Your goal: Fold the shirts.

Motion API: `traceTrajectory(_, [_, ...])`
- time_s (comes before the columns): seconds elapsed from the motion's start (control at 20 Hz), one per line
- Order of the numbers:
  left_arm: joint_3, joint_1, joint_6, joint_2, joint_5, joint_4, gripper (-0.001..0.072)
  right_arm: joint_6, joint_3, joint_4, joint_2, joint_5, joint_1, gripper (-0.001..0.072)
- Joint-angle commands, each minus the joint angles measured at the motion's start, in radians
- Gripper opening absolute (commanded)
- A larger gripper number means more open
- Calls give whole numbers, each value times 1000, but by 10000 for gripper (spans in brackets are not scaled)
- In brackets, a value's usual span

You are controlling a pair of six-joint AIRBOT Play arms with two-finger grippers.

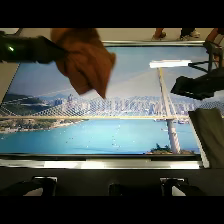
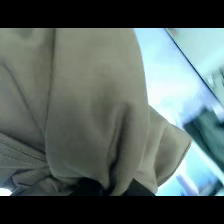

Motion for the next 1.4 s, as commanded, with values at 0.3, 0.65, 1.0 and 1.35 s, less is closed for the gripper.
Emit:
traceTrajectory(0.3, [-456, -441, 106, -188, -117, 93, 38, 0, 1, -95, 82, 190, 1, 552])
traceTrajectory(0.65, [-171, -267, 22, -380, -159, 89, 709, -8, -1, -46, 14, 148, 1, 672])
traceTrajectory(1.0, [-570, -21, 40, -109, -210, 88, 703, -57, -425, 211, -33, 32, 1, 675])
traceTrajectory(1.35, [-1287, -167, 155, 119, 209, -311, 700, -57, -695, 250, -50, -205, 2, 669])
